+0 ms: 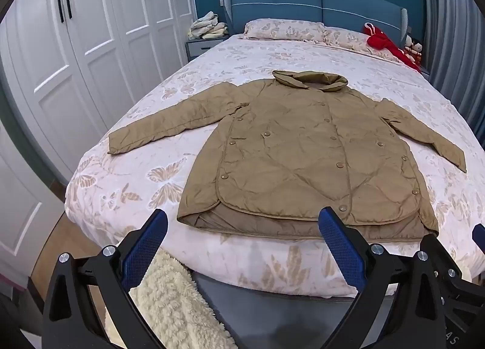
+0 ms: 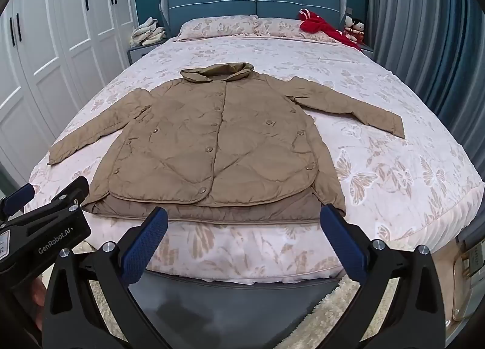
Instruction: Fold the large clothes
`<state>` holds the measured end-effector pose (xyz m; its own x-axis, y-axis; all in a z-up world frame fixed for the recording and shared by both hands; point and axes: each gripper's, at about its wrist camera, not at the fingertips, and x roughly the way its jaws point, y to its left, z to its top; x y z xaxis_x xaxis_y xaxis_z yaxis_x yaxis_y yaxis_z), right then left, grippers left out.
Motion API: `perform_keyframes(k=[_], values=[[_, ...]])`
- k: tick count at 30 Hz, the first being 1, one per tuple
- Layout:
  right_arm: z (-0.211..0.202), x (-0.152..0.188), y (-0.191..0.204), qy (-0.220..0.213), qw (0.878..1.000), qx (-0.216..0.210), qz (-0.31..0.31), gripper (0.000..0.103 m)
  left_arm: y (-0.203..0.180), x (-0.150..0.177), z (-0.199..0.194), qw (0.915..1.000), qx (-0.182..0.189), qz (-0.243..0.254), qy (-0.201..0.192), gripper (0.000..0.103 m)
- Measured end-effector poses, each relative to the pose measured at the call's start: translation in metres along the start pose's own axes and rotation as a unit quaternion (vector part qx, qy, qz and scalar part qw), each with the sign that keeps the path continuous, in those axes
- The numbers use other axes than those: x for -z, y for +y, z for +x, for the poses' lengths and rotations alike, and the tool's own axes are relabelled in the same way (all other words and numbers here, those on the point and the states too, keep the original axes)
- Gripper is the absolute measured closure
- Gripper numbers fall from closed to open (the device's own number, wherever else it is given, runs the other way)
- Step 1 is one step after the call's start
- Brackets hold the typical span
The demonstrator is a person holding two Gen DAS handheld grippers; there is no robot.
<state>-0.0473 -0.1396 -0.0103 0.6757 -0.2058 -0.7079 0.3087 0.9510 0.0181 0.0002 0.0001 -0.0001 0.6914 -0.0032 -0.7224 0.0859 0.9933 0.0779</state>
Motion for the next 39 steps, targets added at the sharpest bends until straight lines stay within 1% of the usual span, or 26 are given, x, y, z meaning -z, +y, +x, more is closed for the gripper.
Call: perform_keyframes(k=[3, 36, 39], values=[[-0.0006, 0.0003, -0.0007, 0.000, 1.000, 0.000, 0.001, 0.005, 0.0000, -0.0001, 0.0004, 1.0000, 0.002, -0.001, 0.004, 0.005], [0.0007, -0.0003, -0.0003, 0.002, 1.000, -0.002, 0.001, 0.005, -0.0013, -0.0006, 0.0008, 1.0000, 0.002, 0.003, 0.002, 0.005], [-0.0004, 0.0012, 0.0045, 0.002, 1.000, -0.002, 0.001, 0.005, -0.0011, -0.0005, 0.0008, 1.0000, 0.003, 0.002, 0.002, 0.005]])
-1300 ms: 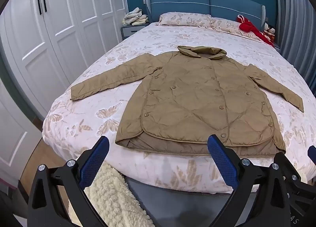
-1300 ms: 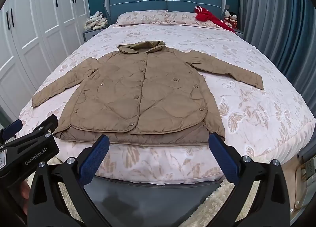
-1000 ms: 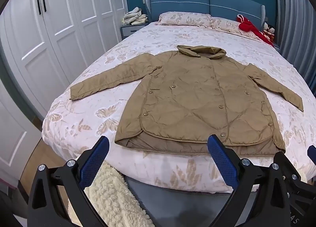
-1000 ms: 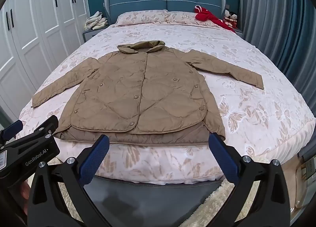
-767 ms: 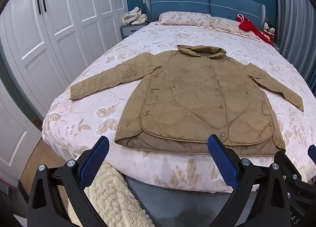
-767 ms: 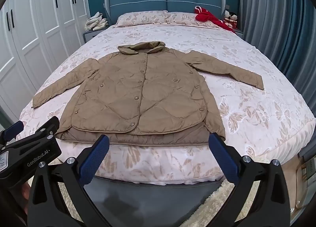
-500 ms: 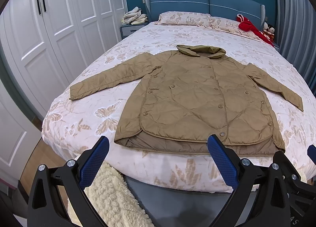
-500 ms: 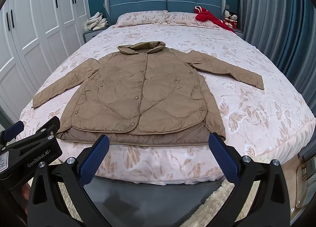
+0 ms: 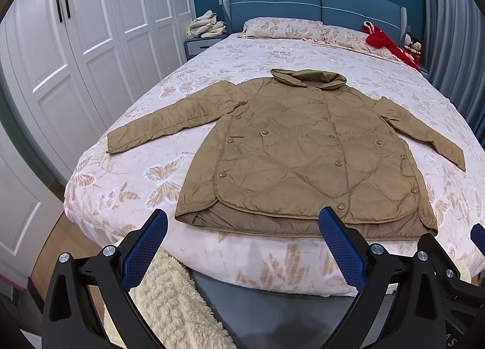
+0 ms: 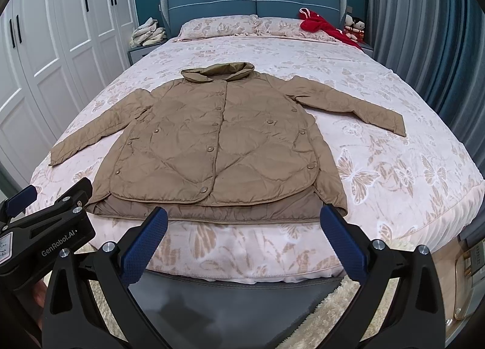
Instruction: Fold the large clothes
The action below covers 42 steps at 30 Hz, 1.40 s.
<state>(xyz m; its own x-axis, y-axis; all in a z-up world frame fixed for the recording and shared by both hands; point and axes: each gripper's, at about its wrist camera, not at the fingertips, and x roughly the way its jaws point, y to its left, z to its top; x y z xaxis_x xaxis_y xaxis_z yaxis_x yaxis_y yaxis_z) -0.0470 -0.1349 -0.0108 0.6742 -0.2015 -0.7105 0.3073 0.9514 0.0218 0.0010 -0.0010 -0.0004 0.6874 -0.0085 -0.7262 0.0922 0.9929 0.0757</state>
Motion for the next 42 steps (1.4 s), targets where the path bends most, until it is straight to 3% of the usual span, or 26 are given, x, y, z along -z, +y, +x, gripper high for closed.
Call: perform_keyframes(k=[42], values=[[0.0011, 0.0009, 0.0008, 0.001, 1.000, -0.001, 0.001, 0.005, -0.0036, 0.0004, -0.0011, 1.0000, 0.002, -0.001, 0.001, 0.005]])
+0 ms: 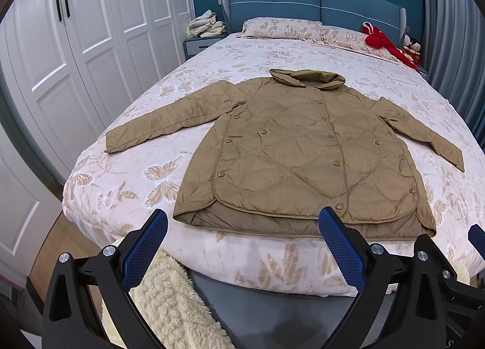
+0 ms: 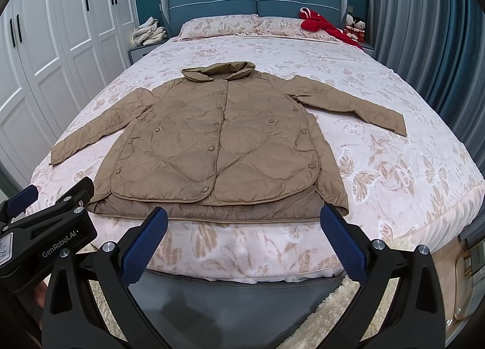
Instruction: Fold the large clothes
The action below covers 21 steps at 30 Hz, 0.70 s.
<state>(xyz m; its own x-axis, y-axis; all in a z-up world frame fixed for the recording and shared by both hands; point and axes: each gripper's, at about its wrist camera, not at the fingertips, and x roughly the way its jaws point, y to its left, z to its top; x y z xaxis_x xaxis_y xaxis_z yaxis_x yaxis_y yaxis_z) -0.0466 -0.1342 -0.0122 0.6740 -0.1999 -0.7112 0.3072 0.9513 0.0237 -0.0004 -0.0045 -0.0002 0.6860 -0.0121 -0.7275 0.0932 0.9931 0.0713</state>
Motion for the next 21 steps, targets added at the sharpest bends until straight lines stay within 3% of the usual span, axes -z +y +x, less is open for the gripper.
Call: perform_keyframes(k=[21], values=[[0.013, 0.004, 0.000, 0.010, 1.000, 0.000, 0.003, 0.005, 0.001, 0.004, 0.008, 1.0000, -0.002, 0.001, 0.004, 0.005]])
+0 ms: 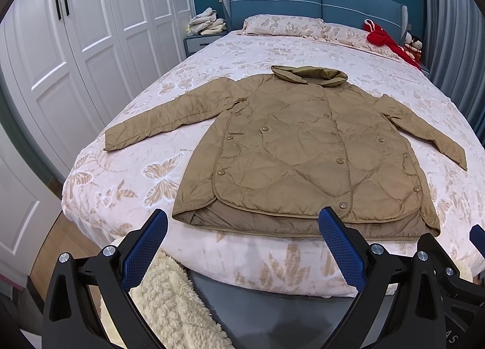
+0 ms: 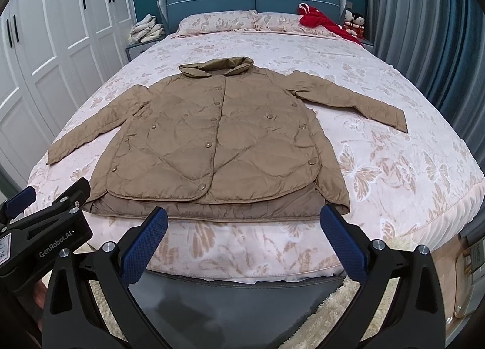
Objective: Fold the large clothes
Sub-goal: 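Reach the right tool to the jacket sleeve cuff and grasp it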
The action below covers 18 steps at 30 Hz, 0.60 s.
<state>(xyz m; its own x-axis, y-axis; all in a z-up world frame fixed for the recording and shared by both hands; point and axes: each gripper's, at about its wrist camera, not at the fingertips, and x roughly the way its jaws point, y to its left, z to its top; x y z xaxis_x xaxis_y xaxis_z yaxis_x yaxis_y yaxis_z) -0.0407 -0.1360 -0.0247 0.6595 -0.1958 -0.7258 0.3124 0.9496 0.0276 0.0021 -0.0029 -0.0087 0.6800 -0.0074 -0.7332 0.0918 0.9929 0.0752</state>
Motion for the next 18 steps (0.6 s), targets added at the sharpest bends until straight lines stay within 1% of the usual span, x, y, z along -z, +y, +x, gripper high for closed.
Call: perform_keyframes(k=[3, 5, 7, 9, 11, 13, 18], values=[[0.003, 0.000, -0.001, 0.004, 1.000, -0.001, 0.000, 0.005, 0.002, 0.001, 0.008, 1.0000, -0.002, -0.002, 0.004, 0.005], [0.007, -0.002, -0.003, 0.007, 1.000, -0.003, 0.001, 0.005, 0.004, -0.001, 0.014, 1.0000, 0.004, -0.004, 0.006, 0.005], [0.015, -0.007, -0.010, 0.015, 1.000, -0.017, 0.010, 0.005, 0.007, -0.005, 0.020, 0.9997, 0.014, -0.014, 0.013, 0.005], [0.026, -0.012, -0.023, 0.026, 0.999, -0.028, 0.031, 0.005, 0.010, -0.008, 0.025, 0.9993, 0.026, -0.019, 0.018, 0.005], [0.040, -0.019, -0.041, 0.036, 0.997, -0.032, 0.062, 0.005, 0.013, -0.012, 0.033, 0.9991, 0.028, -0.025, 0.021, 0.005], [0.054, -0.027, -0.061, 0.043, 0.995, -0.023, 0.092, 0.005, 0.015, -0.016, 0.044, 0.9989, 0.024, -0.030, 0.028, 0.005], [0.083, -0.057, -0.119, 0.028, 0.989, 0.017, 0.141, 0.005, 0.018, -0.027, 0.071, 0.9980, 0.006, -0.046, 0.042, 0.005]])
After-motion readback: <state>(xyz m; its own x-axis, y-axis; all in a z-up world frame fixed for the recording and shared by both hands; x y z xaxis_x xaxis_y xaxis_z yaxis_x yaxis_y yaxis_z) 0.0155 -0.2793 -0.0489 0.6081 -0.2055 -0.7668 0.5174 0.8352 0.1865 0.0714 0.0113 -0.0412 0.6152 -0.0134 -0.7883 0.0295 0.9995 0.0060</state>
